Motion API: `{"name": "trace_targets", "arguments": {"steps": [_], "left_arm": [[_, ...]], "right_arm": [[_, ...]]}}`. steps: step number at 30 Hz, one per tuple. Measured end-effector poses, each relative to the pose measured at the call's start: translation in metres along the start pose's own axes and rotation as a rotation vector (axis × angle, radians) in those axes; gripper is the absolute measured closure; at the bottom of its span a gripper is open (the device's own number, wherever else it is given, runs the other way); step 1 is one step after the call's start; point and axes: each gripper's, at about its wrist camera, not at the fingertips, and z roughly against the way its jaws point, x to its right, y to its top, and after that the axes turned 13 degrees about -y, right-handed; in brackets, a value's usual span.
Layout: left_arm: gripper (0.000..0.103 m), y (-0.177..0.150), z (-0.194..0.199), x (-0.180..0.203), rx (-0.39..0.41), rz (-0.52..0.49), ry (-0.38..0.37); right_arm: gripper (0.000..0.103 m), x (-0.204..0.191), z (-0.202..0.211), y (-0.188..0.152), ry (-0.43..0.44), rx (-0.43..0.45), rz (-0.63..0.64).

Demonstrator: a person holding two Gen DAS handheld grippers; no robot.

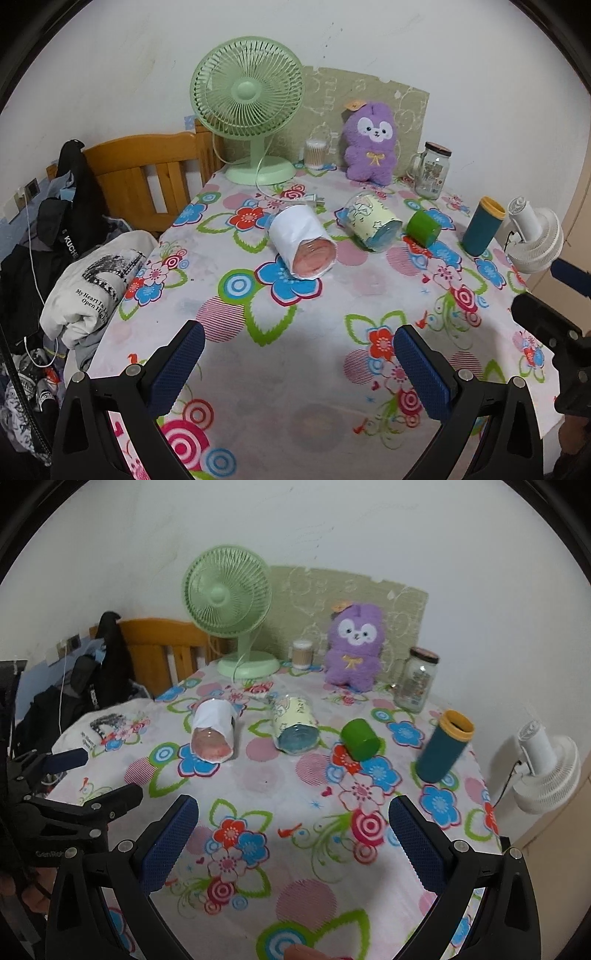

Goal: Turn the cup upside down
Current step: 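Move the left tool toward the white paper-wrapped cup lying on its side, then grasp the white paper-wrapped cup with the right gripper and lift it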

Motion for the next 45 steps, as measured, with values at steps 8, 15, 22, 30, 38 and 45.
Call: {"name": "trace_targets", "arguments": {"steps": [8, 15, 22, 30, 38, 45], "left_arm": [[0.0, 0.012, -0.031, -0.03, -0.078, -0.042, 0.004], [0.0, 0.023, -0.058, -0.055, -0.159, -0.119, -0.005], [0.0, 0.037, -0.083, -0.071, -0.22, -0.189, -0.021], [0.0, 0.052, -0.111, -0.092, -0.252, -0.226, -0.065], [0.0, 0.058, -0.134, -0.106, -0.308, -0.247, -0.095], [0.0, 0.057, -0.145, -0.119, -0.332, -0.193, -0.108]], "right_arm": [[0.0, -0.026, -0.047, 0.029, 0.06, -0.059, 0.023], [0.0, -0.048, -0.09, 0.049, 0.093, -0.109, 0.027], [0.0, -0.081, -0.127, 0.065, 0.131, -0.158, 0.052], [0.0, -0.11, -0.157, 0.079, 0.205, -0.203, 0.056], [0.001, -0.122, -0.189, 0.081, 0.223, -0.27, 0.035], [0.023, -0.134, -0.203, 0.077, 0.25, -0.293, 0.047]]}}
